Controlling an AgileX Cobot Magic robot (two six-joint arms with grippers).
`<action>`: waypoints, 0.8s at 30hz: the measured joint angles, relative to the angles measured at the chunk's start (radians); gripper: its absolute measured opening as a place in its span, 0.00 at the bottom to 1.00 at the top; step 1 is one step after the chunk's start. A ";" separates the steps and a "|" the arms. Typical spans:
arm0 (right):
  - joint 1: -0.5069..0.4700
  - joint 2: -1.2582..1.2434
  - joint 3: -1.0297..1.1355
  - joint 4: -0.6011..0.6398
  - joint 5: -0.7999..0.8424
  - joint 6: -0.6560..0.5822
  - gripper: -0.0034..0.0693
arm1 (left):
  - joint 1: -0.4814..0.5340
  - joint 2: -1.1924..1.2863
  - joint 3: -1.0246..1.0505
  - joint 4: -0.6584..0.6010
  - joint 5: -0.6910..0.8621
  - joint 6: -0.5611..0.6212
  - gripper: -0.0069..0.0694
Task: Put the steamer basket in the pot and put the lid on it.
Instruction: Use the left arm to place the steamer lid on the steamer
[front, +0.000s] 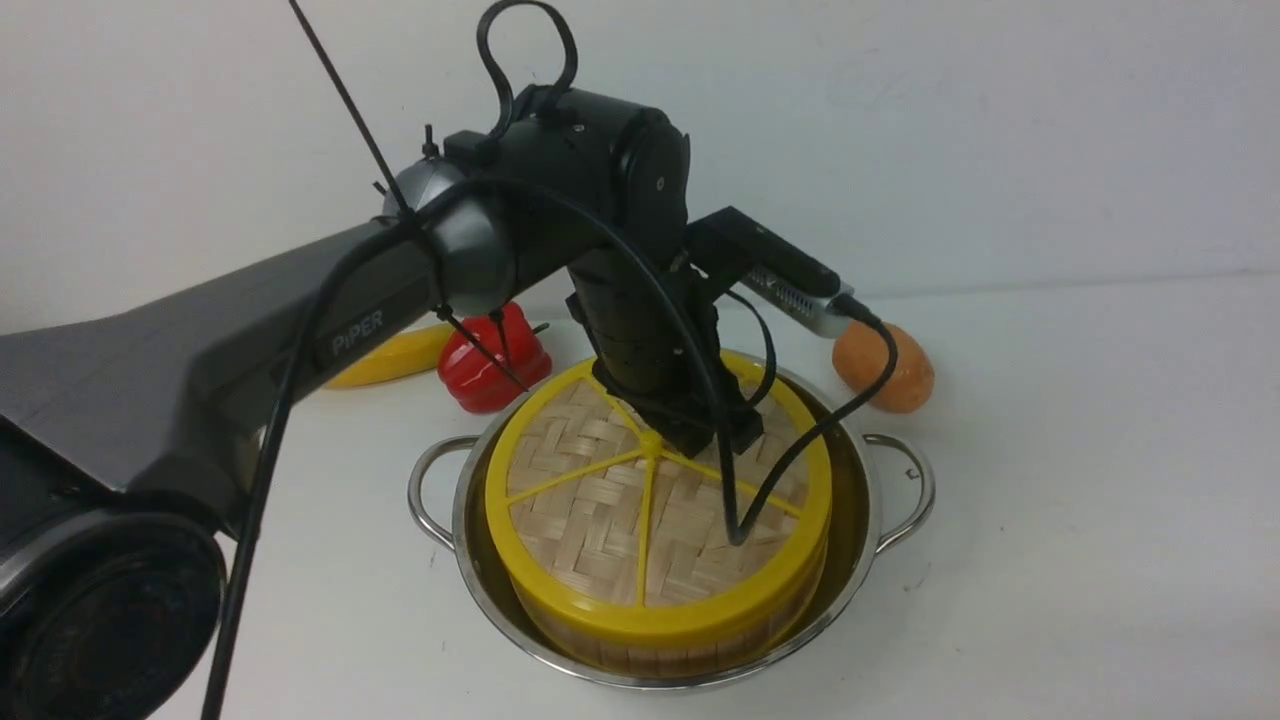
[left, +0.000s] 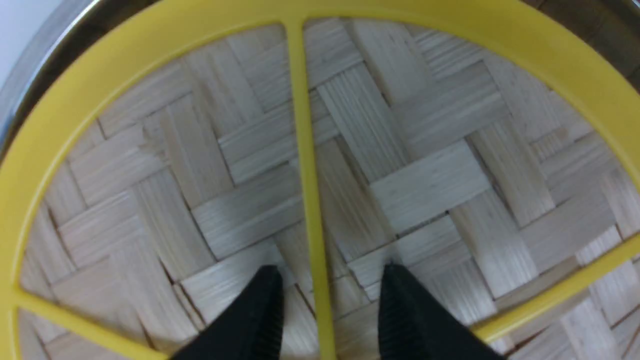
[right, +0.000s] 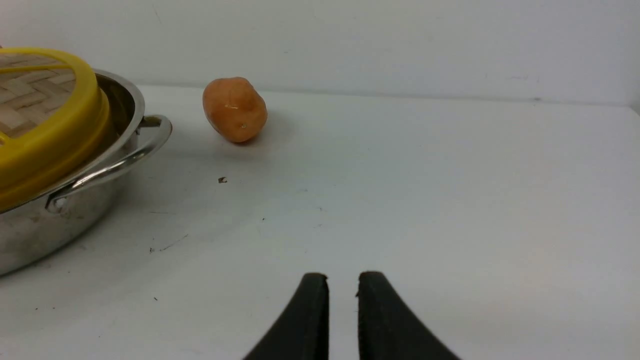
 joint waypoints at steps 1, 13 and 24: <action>0.000 0.000 0.000 0.000 0.000 0.000 0.16 | 0.000 0.000 0.000 -0.005 -0.005 0.000 0.44; 0.000 0.000 0.000 0.000 0.000 0.000 0.16 | 0.000 0.000 0.000 0.001 -0.030 0.027 0.44; 0.000 0.000 0.000 0.000 0.000 0.000 0.16 | 0.000 0.001 0.000 -0.019 -0.058 0.085 0.44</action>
